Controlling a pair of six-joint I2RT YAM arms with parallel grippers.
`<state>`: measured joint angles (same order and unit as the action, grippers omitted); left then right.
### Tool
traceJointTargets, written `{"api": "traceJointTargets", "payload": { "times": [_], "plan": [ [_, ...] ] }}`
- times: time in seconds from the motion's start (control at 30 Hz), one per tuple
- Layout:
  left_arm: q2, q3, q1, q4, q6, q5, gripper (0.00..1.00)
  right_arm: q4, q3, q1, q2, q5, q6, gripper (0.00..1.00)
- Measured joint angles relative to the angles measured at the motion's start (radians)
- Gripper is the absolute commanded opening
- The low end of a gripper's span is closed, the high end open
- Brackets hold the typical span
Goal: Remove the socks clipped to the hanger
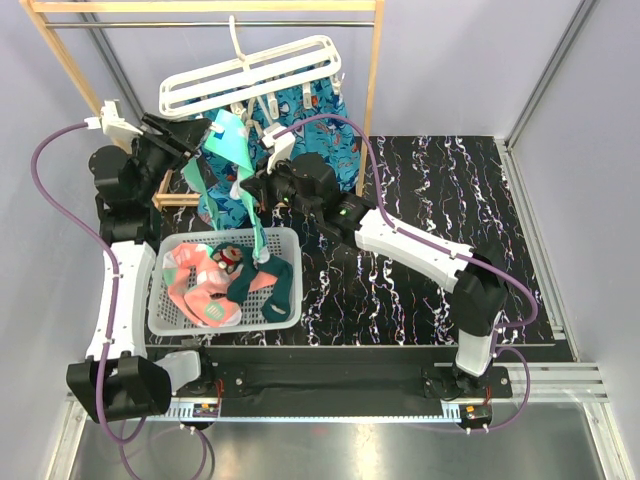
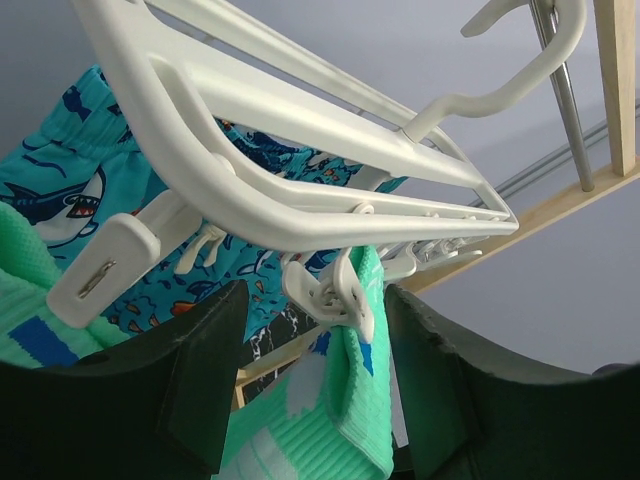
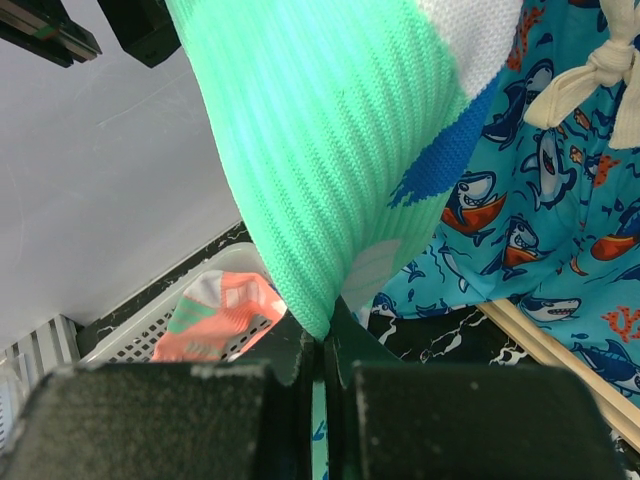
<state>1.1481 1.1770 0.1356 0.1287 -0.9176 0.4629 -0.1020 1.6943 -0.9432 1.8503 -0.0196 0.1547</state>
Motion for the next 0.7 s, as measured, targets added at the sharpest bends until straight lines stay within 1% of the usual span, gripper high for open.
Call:
{"api": "traceJointTargets", "payload": {
  "times": [0.1,0.2,0.33,0.37,0.43,0.47,0.5,0.53,0.57,0.7],
  "plan": [
    [0.003,-0.002,0.000,0.010,-0.010,0.000,0.60,0.002,0.000,0.000,0.000,-0.001,0.000,0.00],
    [0.013,-0.002,0.000,0.031,-0.024,0.002,0.57,0.003,-0.001,0.000,0.000,-0.001,0.003,0.00],
    [0.032,-0.002,0.000,0.046,-0.042,0.003,0.48,0.003,-0.001,0.000,0.000,-0.002,0.007,0.00],
    [0.036,-0.002,0.000,0.047,-0.046,0.003,0.41,0.003,-0.001,0.000,0.000,-0.002,0.008,0.00],
    [0.041,-0.002,0.000,0.051,-0.057,0.005,0.33,0.003,-0.001,0.000,0.000,-0.002,0.010,0.00],
    [0.043,-0.001,0.000,0.053,-0.060,0.005,0.20,0.003,-0.001,0.000,0.000,-0.003,0.011,0.00],
    [0.045,-0.001,0.000,0.054,-0.062,0.005,0.13,0.003,-0.001,0.000,0.000,-0.005,0.011,0.00],
    [0.045,-0.001,0.000,0.057,-0.066,0.005,0.03,0.003,-0.001,0.000,0.000,-0.006,0.011,0.00],
    [0.045,0.000,0.000,0.057,-0.069,0.005,0.00,0.003,-0.001,0.000,0.000,-0.008,0.011,0.00],
    [0.045,0.008,0.000,0.054,-0.067,0.006,0.00,0.005,-0.001,0.000,0.000,-0.009,0.015,0.00]
  ]
}}
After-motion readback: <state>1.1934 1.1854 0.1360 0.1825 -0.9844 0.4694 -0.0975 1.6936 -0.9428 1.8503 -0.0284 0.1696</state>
